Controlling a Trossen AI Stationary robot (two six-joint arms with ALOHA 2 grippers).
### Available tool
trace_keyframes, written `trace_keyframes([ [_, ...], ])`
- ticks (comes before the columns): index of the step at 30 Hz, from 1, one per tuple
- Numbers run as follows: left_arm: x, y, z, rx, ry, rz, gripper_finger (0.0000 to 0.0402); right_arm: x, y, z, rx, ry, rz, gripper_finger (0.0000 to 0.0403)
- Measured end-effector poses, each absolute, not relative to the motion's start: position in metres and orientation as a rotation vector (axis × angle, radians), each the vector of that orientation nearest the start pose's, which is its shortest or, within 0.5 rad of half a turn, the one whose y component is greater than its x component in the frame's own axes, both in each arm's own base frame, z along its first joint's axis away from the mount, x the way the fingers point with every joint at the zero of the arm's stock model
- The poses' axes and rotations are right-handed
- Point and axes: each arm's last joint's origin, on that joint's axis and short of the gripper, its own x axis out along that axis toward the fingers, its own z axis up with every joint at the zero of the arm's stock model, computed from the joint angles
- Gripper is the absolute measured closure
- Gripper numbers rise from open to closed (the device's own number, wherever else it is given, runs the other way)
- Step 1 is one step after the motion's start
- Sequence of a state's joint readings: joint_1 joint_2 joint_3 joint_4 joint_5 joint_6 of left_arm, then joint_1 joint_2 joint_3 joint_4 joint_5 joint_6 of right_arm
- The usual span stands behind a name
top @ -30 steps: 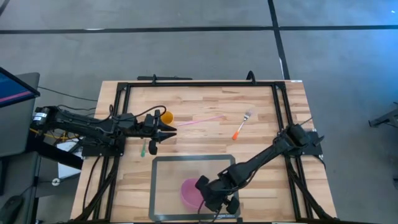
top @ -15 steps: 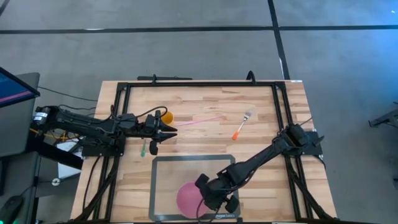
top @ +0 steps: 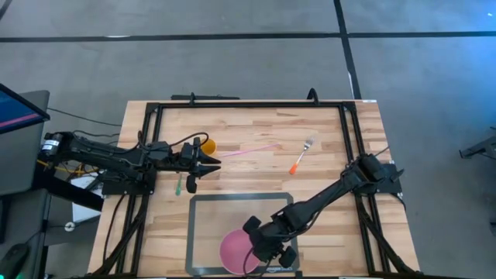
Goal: Pick & Place Utensil
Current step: Put the pink bowl on the transparent mat, then put the orange fork into the pink bowl on the transparent mat
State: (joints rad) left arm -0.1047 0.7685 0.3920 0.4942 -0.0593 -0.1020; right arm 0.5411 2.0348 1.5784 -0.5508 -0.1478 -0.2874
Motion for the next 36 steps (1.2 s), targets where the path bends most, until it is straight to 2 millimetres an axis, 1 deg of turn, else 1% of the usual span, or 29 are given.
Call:
trace_keyframes([
  [3,0.175,-0.017,0.264,-0.112,-0.115,-0.052,0.0315,0.370,0.228,0.210,-0.450,0.896,0.772,0.0266],
  [7,0.175,-0.017,0.264,-0.112,-0.115,-0.052,0.0315,0.367,0.226,0.222,-0.446,0.871,0.771,0.0280],
  [14,0.175,-0.017,0.264,-0.118,-0.115,-0.052,0.0315,0.355,0.218,0.254,-0.431,0.827,0.760,0.0310],
  [18,0.175,-0.017,0.264,-0.119,-0.115,-0.052,0.0315,0.345,0.210,0.273,-0.420,0.838,0.678,0.0328],
  [25,0.175,-0.017,0.264,-0.119,-0.115,-0.052,0.0315,0.328,0.196,0.296,-0.460,0.855,0.589,0.0358],
  [28,0.175,-0.017,0.264,-0.119,-0.115,-0.052,0.0315,0.323,0.188,0.302,-0.478,0.877,0.572,0.0372],
  [32,0.175,-0.017,0.264,-0.119,-0.115,-0.052,0.0315,0.316,0.171,0.309,-0.477,0.938,0.546,0.0397],
  [36,0.175,-0.017,0.264,-0.120,-0.114,-0.052,0.0315,0.312,0.151,0.319,-0.447,0.965,0.499,0.0398],
])
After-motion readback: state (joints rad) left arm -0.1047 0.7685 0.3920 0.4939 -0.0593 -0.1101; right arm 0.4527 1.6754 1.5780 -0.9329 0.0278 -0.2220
